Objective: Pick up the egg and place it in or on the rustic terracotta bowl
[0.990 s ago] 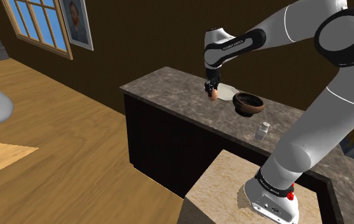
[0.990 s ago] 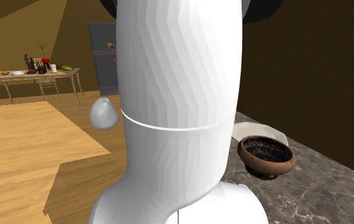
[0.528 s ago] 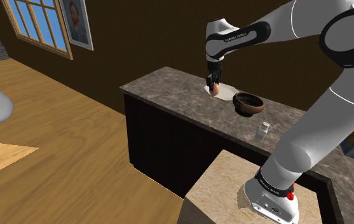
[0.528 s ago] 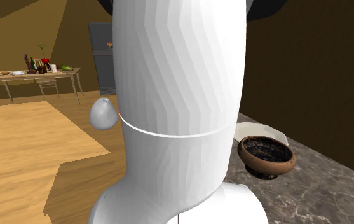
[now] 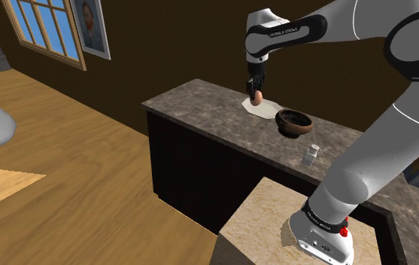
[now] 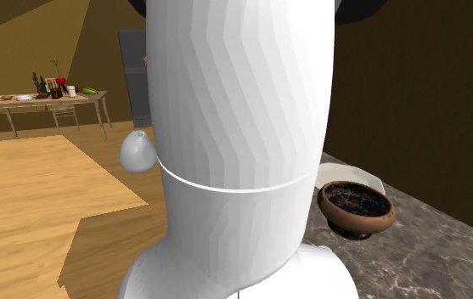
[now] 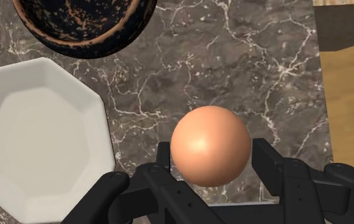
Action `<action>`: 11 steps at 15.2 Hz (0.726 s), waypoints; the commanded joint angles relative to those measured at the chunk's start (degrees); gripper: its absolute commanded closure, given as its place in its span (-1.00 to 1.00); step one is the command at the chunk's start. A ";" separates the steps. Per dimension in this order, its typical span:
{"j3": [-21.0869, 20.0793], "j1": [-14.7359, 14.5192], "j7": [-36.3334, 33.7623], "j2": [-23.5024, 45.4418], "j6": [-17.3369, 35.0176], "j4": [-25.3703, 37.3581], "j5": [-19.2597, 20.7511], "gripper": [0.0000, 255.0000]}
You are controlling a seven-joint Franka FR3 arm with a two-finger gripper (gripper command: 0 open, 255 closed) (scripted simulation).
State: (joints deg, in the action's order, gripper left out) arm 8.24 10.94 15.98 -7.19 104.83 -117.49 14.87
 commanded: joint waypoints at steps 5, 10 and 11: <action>0.50 0.46 1.75 -1.56 -3.29 2.05 0.18 1.00; 3.97 3.31 7.20 -6.47 -2.33 -2.32 2.26 1.00; 4.71 3.90 8.34 -7.31 -2.17 -3.00 2.71 1.00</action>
State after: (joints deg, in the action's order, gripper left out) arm 12.15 14.22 22.95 -13.85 102.62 -120.18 17.15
